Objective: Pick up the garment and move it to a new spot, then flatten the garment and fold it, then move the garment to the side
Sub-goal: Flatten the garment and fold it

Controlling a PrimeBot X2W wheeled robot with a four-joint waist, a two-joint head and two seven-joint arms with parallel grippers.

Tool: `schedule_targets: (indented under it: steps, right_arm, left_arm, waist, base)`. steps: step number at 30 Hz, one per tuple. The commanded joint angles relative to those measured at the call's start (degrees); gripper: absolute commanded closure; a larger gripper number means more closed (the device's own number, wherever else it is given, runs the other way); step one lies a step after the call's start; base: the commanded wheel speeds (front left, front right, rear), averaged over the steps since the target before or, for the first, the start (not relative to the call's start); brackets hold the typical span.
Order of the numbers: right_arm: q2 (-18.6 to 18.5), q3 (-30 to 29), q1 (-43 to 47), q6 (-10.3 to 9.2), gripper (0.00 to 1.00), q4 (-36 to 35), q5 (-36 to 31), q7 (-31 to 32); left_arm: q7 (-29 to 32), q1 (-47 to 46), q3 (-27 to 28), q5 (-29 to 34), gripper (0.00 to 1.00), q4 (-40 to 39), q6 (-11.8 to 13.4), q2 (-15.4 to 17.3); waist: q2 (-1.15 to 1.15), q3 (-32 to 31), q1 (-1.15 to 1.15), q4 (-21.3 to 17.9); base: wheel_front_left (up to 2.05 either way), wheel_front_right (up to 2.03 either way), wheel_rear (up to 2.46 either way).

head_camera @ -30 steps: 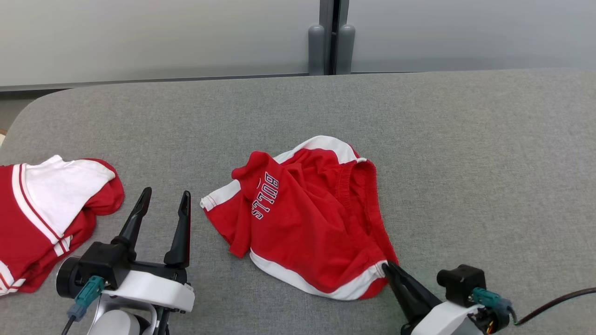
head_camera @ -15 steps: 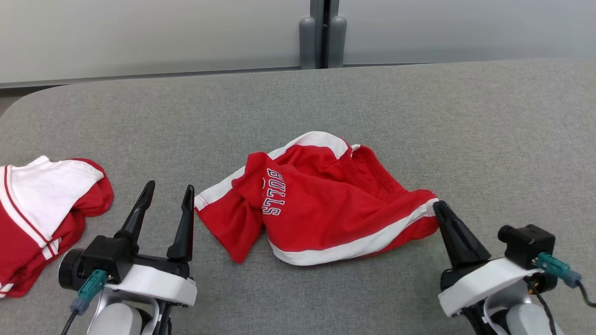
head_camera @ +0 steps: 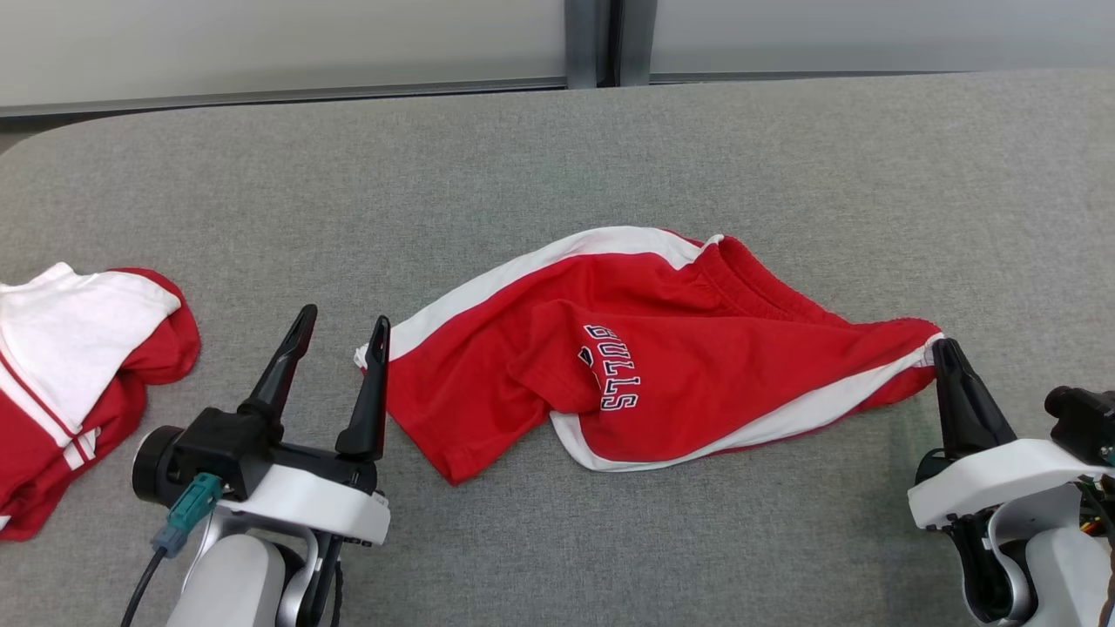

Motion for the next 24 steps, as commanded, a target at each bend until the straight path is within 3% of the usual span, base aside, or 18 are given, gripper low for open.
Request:
schedule_targets:
  steps: [1, 3, 4, 5, 10, 16, 24]
  right_arm:
    - [-0.36, -0.46, -1.21, -0.01, 1.0, 1.22, 0.21, -0.91]
    - [-0.61, -0.75, -1.94, -0.01, 1.0, 2.81, -0.5, -1.45]
    - [-0.66, -0.76, -2.25, -0.01, 0.68, 3.31, -0.88, -1.86]
    - [-0.7, -0.74, -2.47, -0.01, 0.0, 3.81, -0.95, -2.22]
    - [-1.52, -0.41, -2.15, -0.01, 0.0, 2.62, -2.94, -5.39]
    - [-2.35, 0.68, 0.45, -0.01, 0.0, -3.96, -6.27, -7.32]
    - [-1.49, 2.96, 4.88, -0.01, 0.0, -12.77, -9.0, -4.29]
  left_arm:
    - [-0.02, -1.22, 0.16, 0.56, 0.0, 0.01, -0.32, -0.03]
    - [-0.02, -1.35, 0.3, 0.7, 0.0, 0.03, -0.45, -0.43]
    - [-0.02, -1.38, 0.48, 0.77, 0.0, 0.02, -0.51, -0.61]
    - [-0.02, -1.26, 0.7, 0.81, 0.0, 0.0, -0.48, -0.8]
    - [-0.02, 0.69, 2.14, 1.03, 0.0, -0.18, -0.81, -1.19]
    - [-0.02, 3.18, 3.79, 1.49, 0.0, -0.33, -1.03, -1.12]
    - [-0.02, 6.47, 4.67, 2.14, 0.0, -0.09, -1.13, -1.09]
  waist:
    - [0.0, 0.64, 0.0, 0.29]
    - [0.0, 0.92, 0.0, 0.43]
    - [0.0, 0.97, 0.0, 0.48]
    - [0.0, 0.91, 0.0, 0.5]
    - [0.0, -0.38, 0.0, 0.11]
    - [0.0, -3.07, 0.0, -0.74]
    - [0.0, -6.61, 0.0, -1.77]
  base:
    - [0.0, 0.0, 0.0]
    - [0.0, 0.0, 0.0]
    - [0.0, 0.0, 0.0]
    - [0.0, 0.0, 0.0]
    - [0.0, 0.0, 0.0]
    - [0.0, 0.0, 0.0]
    - [0.0, 0.0, 0.0]
